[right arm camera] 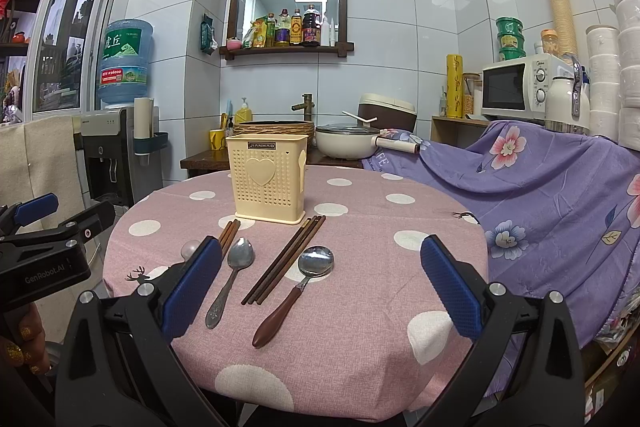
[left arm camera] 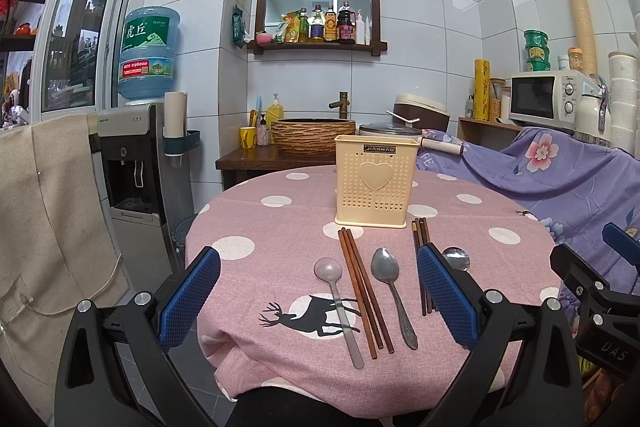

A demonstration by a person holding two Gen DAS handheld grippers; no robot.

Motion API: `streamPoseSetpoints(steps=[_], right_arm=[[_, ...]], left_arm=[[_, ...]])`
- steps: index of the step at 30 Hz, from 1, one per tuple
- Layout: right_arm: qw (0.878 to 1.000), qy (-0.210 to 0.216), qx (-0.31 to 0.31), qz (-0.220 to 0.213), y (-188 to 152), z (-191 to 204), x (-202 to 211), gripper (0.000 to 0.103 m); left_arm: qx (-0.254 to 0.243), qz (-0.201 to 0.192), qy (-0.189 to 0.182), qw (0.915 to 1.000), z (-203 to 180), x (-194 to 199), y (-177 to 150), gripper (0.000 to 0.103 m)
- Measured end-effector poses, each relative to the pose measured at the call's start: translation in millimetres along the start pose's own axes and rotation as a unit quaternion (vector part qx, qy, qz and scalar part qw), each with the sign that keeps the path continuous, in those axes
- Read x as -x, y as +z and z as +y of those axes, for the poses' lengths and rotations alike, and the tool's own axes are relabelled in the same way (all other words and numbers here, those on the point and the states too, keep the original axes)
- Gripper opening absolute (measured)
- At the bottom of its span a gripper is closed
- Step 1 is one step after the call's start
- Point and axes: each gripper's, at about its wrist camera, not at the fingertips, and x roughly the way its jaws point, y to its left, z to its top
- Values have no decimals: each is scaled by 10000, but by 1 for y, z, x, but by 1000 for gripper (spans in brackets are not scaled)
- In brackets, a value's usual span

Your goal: Organize utensils

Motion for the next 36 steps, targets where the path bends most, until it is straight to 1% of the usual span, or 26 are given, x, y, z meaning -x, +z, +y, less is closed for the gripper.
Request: streamPoseSetpoints(steps=[9,12,15,17,18,21,22,23,25,28,31,32,34,35,36], right_arm=[[10000,-3,0,17,-2,0,-2,98],[10000,1,2,33,-13,2,-11,98],[9999,42,0,99,-13,3,-13,98],[9997,98,-21,223,-12,2,-20,98],[9994,131,-39,330,-13,1,-26,98],[9972,163,-115,725,-11,-1,-47,98],[9962,151,-158,848,-9,-3,-55,98],[9946,145,-210,1003,-9,-5,-63,98],[9896,127,-301,1401,-8,-8,-86,98],[9736,20,-410,2243,-14,-13,-125,98],[9566,51,-557,2860,-22,-18,-161,98],[9521,44,-589,3001,-23,-19,-172,98],[9484,33,-541,3123,-22,-16,-188,97],[9469,15,-471,3180,-21,-14,-195,95],[9446,-13,-389,3259,-21,-12,-203,90]], left_arm=[[3,6,-1,10000,0,0,0,97],[3,8,-2,10000,0,0,0,97],[0,62,-4,10000,-3,-2,1,97],[20,205,-12,9998,-6,-10,1,97],[43,330,-39,9994,-5,-15,1,97],[190,727,-288,9968,0,-35,2,97],[236,815,-270,9960,3,-41,2,97],[283,897,-155,9954,5,-49,3,97],[345,1106,-57,9933,11,-66,4,97],[327,1560,33,9872,19,-95,6,97],[103,1960,112,9805,21,-122,5,97],[8,2102,125,9776,21,-132,4,96],[-58,2269,87,9739,21,-143,2,93],[-67,2367,68,9715,22,-150,1,89],[-60,2462,52,9692,23,-156,0,87]])
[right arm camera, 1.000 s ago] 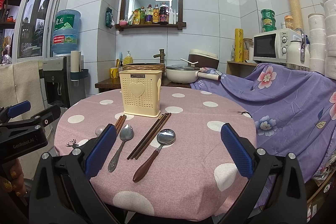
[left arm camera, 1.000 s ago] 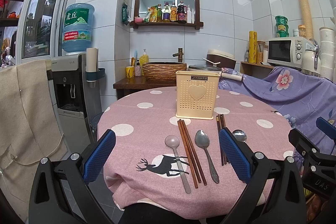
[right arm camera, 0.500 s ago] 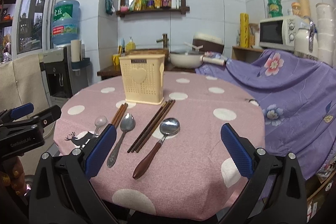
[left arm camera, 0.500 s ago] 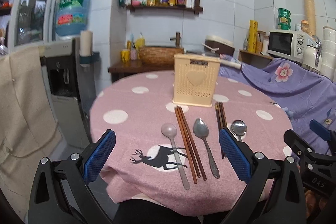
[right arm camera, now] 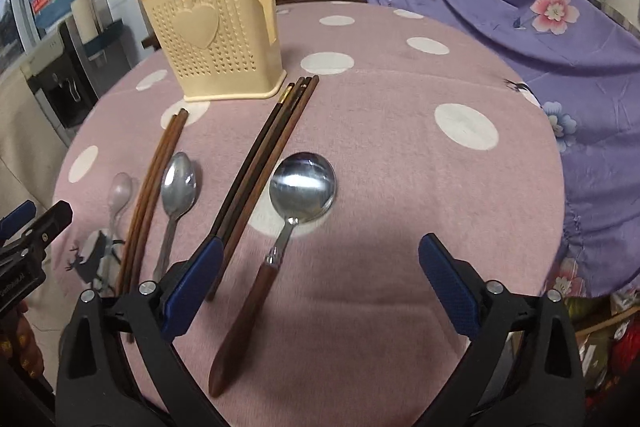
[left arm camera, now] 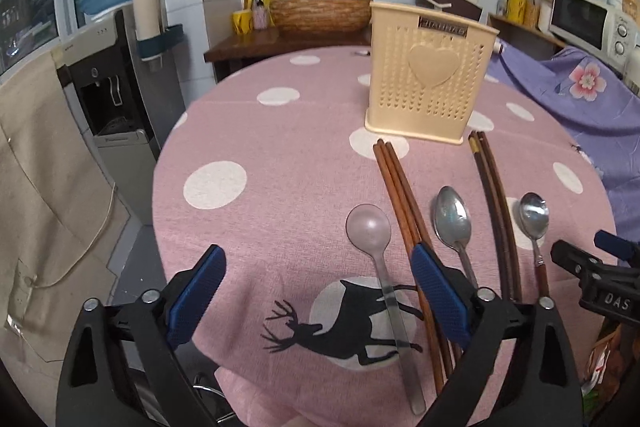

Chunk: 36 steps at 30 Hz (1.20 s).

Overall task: Organize utensils
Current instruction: 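Close the right tool on the wooden-handled metal spoon while the left tool grasps the clear plastic spoon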

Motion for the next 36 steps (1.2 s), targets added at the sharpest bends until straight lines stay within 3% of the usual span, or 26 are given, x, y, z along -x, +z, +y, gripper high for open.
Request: streamPoseSetpoints(steps=[3,8,22,26,36], right_arm=[[9995,-84,61,292,9,6,-18,80],[9984,-211,76,511,17,13,-35,77],[9980,-344,-34,524,31,21,-51,63],[9981,-322,-20,517,35,23,-50,48],[9985,-254,-13,488,33,22,-49,48]], left_arm=[[28,191,-74,9998,4,-12,5,83],[37,303,-53,9995,8,-22,14,81],[-172,672,-87,9976,-8,-37,11,80],[-198,795,-89,9966,-12,-42,8,77],[-306,950,42,9950,-24,-55,10,73]])
